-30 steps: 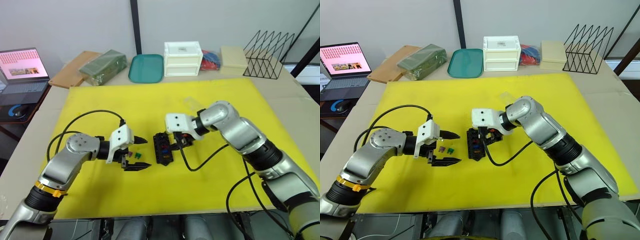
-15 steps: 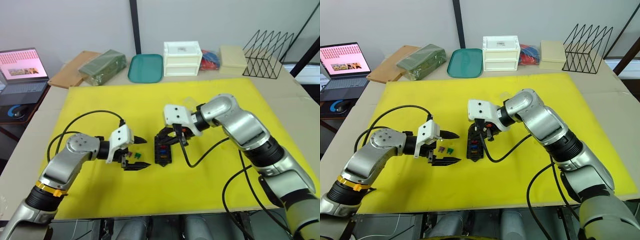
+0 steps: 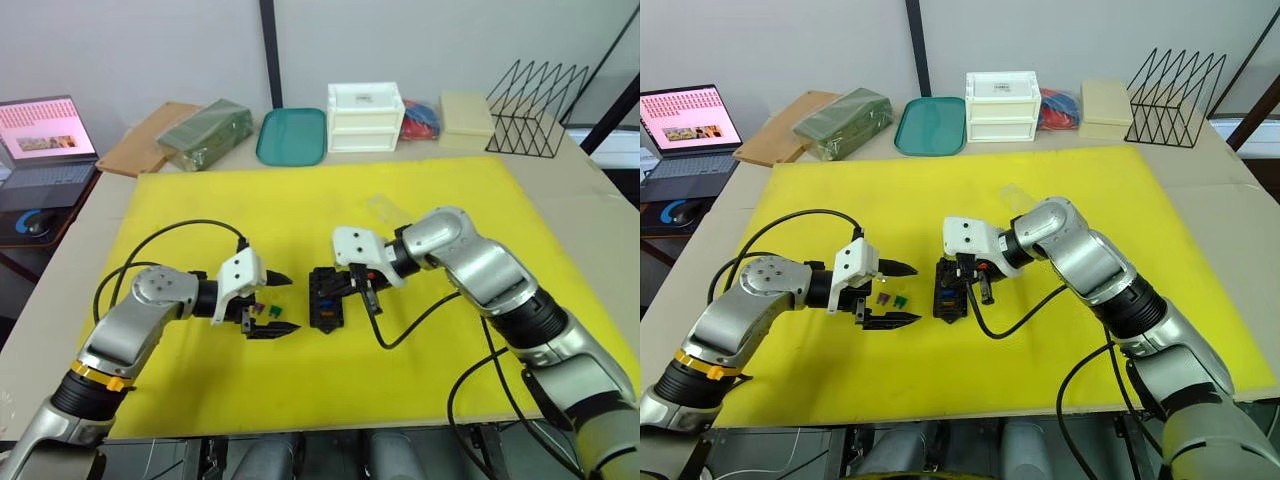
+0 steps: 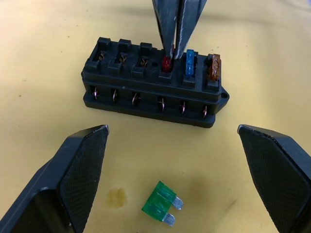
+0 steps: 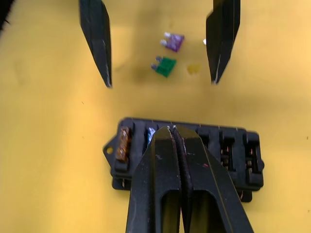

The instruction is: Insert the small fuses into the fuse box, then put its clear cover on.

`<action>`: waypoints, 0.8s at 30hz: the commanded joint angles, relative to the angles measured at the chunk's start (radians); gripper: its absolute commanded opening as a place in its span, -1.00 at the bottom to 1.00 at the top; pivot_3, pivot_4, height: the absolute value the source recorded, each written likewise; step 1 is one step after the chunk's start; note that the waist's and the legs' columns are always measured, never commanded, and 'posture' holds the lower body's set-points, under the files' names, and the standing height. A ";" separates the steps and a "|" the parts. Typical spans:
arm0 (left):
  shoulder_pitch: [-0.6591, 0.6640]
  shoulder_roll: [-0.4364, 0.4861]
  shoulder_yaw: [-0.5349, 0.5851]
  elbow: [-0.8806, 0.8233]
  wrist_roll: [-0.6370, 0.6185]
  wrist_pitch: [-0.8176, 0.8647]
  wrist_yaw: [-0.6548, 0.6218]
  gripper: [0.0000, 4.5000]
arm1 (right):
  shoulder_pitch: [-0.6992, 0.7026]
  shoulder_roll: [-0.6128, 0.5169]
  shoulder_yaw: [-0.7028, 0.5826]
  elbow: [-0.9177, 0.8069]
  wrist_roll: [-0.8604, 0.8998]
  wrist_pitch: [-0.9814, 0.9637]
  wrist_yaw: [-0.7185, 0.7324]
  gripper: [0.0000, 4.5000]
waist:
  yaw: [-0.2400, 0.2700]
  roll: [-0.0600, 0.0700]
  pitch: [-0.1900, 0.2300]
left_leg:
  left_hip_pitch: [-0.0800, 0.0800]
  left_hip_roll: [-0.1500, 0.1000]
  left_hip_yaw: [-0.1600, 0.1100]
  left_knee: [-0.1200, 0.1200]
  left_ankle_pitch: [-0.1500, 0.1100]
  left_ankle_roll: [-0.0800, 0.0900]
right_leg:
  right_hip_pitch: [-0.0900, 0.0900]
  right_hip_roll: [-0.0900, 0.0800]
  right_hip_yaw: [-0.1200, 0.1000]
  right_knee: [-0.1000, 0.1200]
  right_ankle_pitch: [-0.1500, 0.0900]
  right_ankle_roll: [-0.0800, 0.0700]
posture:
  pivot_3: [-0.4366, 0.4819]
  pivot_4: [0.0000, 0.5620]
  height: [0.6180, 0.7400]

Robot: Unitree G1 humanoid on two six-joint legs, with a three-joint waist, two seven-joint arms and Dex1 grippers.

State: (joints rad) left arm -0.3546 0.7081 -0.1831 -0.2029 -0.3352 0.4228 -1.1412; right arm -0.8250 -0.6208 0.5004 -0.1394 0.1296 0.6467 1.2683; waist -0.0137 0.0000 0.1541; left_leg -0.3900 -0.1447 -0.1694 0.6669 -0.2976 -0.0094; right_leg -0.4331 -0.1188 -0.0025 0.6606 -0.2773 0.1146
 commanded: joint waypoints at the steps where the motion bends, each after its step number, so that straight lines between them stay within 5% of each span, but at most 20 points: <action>1: -0.002 0.014 0.019 -0.015 0.000 -0.018 -0.006 1.00 | 0.014 -0.018 0.032 0.037 -0.053 -0.053 -0.003 -0.98 | 0.000 0.000 0.000 | 0.000 0.000 0.000 0.000 0.000 0.000 | 0.000 0.000 0.000 0.000 0.000 0.000 | -0.05 -0.47 1.00; 9: 0.000 0.015 0.026 -0.021 -0.004 -0.012 -0.001 1.00 | 0.030 -0.023 0.033 0.053 -0.074 -0.079 -0.003 -0.98 | 0.001 0.000 0.000 | 0.000 0.000 0.000 0.000 0.000 0.000 | 0.001 0.000 0.000 0.000 0.000 0.000 | -0.05 -0.47 1.00; 14: -0.005 0.036 0.094 -0.064 -0.108 0.081 -0.024 1.00 | 0.008 -0.012 -0.130 -0.073 0.095 0.052 -0.003 -0.98 | 0.001 0.000 0.000 | 0.000 0.000 0.000 0.000 0.000 0.000 | 0.000 0.000 0.000 0.000 0.000 0.000 | -0.05 -0.47 1.00; 21: -0.035 0.136 0.269 -0.054 -0.258 0.275 -0.005 1.00 | 0.043 -0.134 -0.278 -0.183 0.190 0.111 -0.009 -0.98 | 0.002 0.000 0.000 | -0.001 0.000 0.000 0.000 0.000 0.000 | -0.001 0.000 0.000 0.000 0.000 0.000 | -0.05 -0.47 1.00; 24: 0.046 0.279 0.396 -0.011 -0.275 0.299 -0.084 1.00 | 0.125 -0.274 -0.385 -0.206 0.207 0.091 0.020 -0.71 | 0.001 0.000 0.000 | -0.001 0.000 0.000 0.000 0.000 0.000 | -0.001 0.000 0.000 0.000 0.000 0.000 | -0.05 -0.47 1.00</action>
State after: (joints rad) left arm -0.3327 0.9301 0.1219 -0.2330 -0.5989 0.7164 -1.1854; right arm -0.7162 -0.8388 0.1983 -0.3171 0.3244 0.7505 1.2742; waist -0.0126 -0.0004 0.1545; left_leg -0.3909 -0.1447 -0.1695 0.6658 -0.2977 -0.0092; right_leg -0.4343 -0.1189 -0.0024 0.6602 -0.2774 0.1145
